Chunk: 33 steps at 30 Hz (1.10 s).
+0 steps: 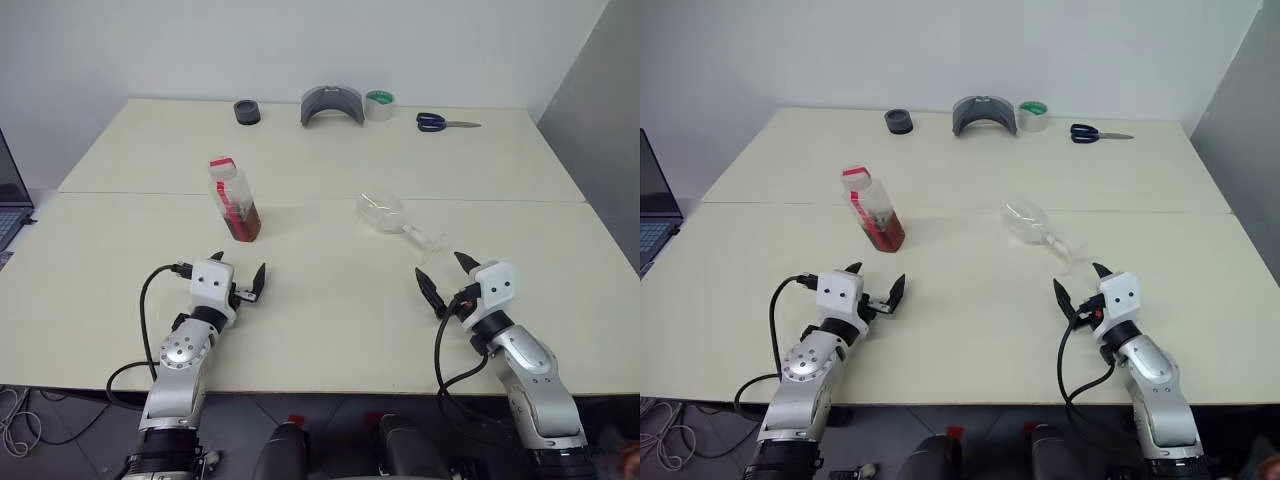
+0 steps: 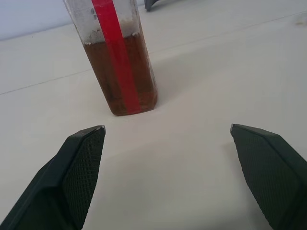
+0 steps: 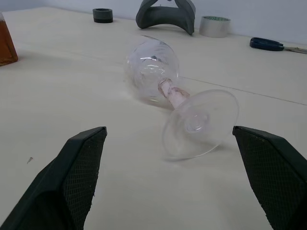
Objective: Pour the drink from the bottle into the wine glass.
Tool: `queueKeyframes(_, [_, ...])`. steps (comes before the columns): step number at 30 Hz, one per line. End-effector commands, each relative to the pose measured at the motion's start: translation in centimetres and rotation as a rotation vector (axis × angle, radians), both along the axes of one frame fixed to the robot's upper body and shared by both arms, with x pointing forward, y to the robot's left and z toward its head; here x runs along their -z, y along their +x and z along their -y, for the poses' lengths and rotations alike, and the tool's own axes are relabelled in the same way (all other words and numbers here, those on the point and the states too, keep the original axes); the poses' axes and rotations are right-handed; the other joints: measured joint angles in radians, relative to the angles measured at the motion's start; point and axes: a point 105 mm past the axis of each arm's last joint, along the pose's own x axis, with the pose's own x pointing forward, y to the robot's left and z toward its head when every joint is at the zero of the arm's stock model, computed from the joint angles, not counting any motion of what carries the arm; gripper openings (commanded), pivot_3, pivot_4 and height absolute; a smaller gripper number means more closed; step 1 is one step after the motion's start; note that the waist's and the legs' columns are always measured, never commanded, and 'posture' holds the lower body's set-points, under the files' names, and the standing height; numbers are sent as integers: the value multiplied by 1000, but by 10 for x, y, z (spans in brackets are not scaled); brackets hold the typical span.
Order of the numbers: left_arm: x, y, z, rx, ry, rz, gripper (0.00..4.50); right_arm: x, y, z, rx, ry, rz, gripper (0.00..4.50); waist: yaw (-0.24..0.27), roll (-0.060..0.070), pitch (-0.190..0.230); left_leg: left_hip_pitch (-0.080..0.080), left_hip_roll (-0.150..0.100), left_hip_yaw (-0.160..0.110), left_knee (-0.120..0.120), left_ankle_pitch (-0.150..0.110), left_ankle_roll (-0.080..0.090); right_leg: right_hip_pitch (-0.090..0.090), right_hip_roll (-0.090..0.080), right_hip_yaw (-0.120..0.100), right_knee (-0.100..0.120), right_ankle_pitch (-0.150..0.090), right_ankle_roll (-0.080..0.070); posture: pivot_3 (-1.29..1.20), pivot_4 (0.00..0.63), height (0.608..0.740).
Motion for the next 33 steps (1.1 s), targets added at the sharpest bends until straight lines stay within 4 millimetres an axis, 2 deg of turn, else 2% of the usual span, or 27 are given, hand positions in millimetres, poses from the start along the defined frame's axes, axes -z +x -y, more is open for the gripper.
queueKeyframes(1, [-19, 2, 6, 18, 10, 78, 4491, -13, 0, 1, -5, -1, 57, 4500, 0, 0, 0, 0, 0, 0, 0, 0, 0, 0, 0, 0, 0, 0, 0, 0, 150, 740])
queueKeyframes(19, [-26, 4, -2, 3, -52, 83, 4491, -14, 1, -3, -43, -18, 56, 4500, 0, 0, 0, 0, 0, 0, 0, 0, 0, 0, 0, 0, 0, 0, 0, 0, 150, 740])
queueKeyframes(26, [-32, 1, 3, 58, -90, 100, 4491, -13, -16, -25, -258, -41, 5, 4500, 0, 0, 0, 0, 0, 0, 0, 0, 0, 0, 0, 0, 0, 0, 0, 0, 150, 740])
queueKeyframes(30, [-40, 7, -11, -17, -99, 119, 4491, -39, -27, -49, -453, -29, 2, 4500, -1, 0, 0, 0, 0, 0, 0, 0, 0, 0, 0, 0, 0, 0, 0, 0, 150, 740])
queueKeyframes(33, [-43, 11, -20, -48, -117, 119, 4491, -43, -33, -58, -537, -42, -27, 4500, 0, 0, 0, 0, 0, -1, 0, 0, 0, 0, 1, -1, 0, 0, 0, 0, 150, 740])
